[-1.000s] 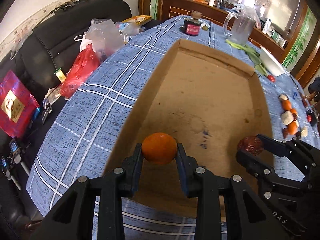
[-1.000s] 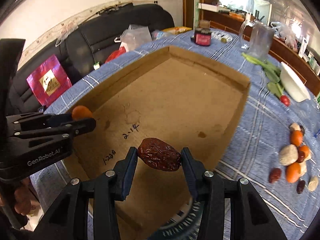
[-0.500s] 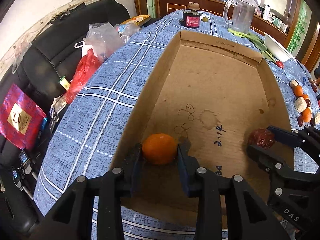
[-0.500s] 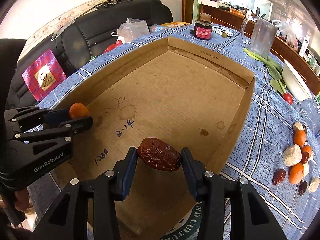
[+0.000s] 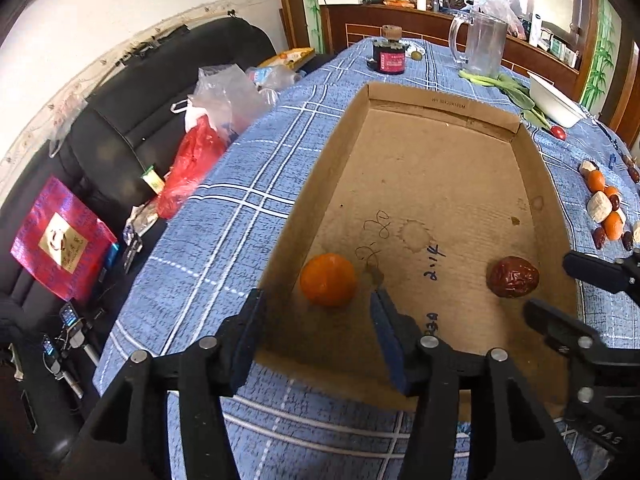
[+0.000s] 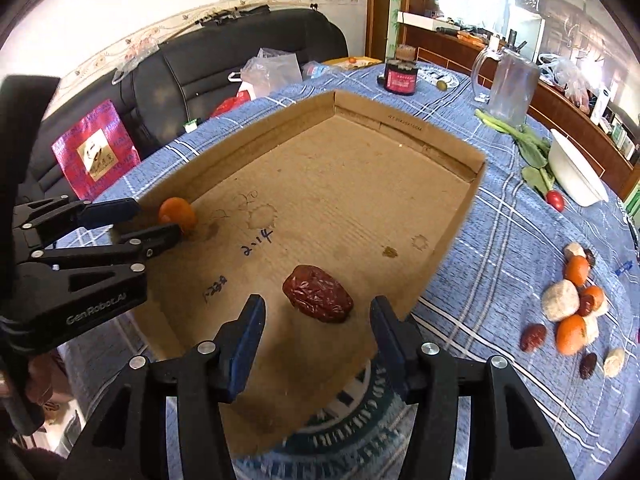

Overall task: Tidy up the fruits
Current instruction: 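Open the right gripper to drop the date while the left releases the tangerine, then grasp the white square chunk with the right gripper while the left approaches a tangerine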

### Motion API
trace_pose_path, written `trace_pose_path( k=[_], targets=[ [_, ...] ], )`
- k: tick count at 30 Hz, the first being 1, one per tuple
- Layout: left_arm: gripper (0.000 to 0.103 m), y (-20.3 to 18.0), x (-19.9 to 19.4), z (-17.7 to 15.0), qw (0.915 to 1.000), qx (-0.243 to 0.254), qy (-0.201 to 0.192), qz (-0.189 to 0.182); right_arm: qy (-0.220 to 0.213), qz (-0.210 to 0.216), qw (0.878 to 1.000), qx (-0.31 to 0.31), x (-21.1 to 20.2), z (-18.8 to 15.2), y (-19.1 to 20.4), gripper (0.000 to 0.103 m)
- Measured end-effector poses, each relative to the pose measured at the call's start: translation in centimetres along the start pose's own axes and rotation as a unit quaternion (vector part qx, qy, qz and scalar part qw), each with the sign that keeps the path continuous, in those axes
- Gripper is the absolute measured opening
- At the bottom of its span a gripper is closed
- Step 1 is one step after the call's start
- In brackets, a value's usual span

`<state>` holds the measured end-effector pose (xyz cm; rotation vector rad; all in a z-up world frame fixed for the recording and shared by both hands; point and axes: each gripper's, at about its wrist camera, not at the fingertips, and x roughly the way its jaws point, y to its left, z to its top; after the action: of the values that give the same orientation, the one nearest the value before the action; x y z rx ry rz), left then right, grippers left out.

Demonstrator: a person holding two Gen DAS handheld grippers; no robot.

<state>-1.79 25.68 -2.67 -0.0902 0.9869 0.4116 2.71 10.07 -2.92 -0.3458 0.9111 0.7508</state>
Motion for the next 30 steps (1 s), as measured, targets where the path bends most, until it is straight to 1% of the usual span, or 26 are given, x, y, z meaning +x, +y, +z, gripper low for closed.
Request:
trace_pose_path(
  k=[6,8,12,13,14,16,17,19,21,24,26,28,30],
  targets=[
    [0.057,-1.3,-1.7,0.0,0.9999,-0.007,-0.009,-0.009,-0.018,-0.008,1.0,0.011,-3.2,-1.9,-1.3,0.059],
    [0.06,-2.4,-2.3,0.3,0.9997,-0.005,-0.013,-0.018,-0.018,-0.016,1.0,0.019,-4.2,-2.8,-2.0,0.059],
    [0.061,-5.1,-3.3,0.6,0.9991,0.007,-0.02,-0.037,-0.017,-0.04,0.998,0.045,-5.9,-4.8,-4.1,0.059],
    [0.061,-6.2,-3.5,0.7,0.9987,0.016,-0.023,-0.043,-0.016,-0.052,0.997,0.053,-6.4,-5.4,-4.8,0.059],
    [0.061,-7.0,-3.7,0.8,0.9984,0.022,-0.024,-0.047,-0.017,-0.068,0.996,0.061,-6.9,-6.0,-5.5,0.059],
    [0.061,-9.3,-4.0,0.9,0.9971,0.039,-0.027,-0.06,-0.016,-0.101,0.991,0.083,-8.0,-7.1,-7.2,0.066],
    [0.061,-10.1,-4.1,1.0,0.9965,0.045,-0.027,-0.065,-0.019,-0.109,0.989,0.094,-8.6,-7.6,-7.9,0.071],
    [0.062,-12.4,-4.4,1.0,0.9946,0.062,-0.025,-0.079,-0.029,-0.126,0.984,0.121,-10.0,-8.8,-9.8,0.075],
    [0.062,-14.4,-4.5,0.9,0.9927,0.077,-0.024,-0.09,-0.029,-0.138,0.98,0.14,-10.9,-9.6,-11.5,0.083],
    [0.062,-17.2,-4.9,0.6,0.9893,0.098,-0.021,-0.107,-0.038,-0.149,0.973,0.172,-12.5,-11.1,-14.7,0.086],
    [0.065,-19.1,-4.9,0.5,0.9867,0.111,-0.016,-0.118,-0.042,-0.166,0.967,0.188,-13.2,-12.0,-16.8,0.086],
    [0.068,-20.3,-4.9,0.5,0.9853,0.118,-0.011,-0.123,-0.046,-0.175,0.962,0.206,-13.8,-13.1,-19.5,0.086],
    [0.068,-21.4,-4.8,0.5,0.9836,0.125,-0.005,-0.13,-0.049,-0.178,0.958,0.218,-14.1,-13.6,-21.6,0.086]
  ],
)
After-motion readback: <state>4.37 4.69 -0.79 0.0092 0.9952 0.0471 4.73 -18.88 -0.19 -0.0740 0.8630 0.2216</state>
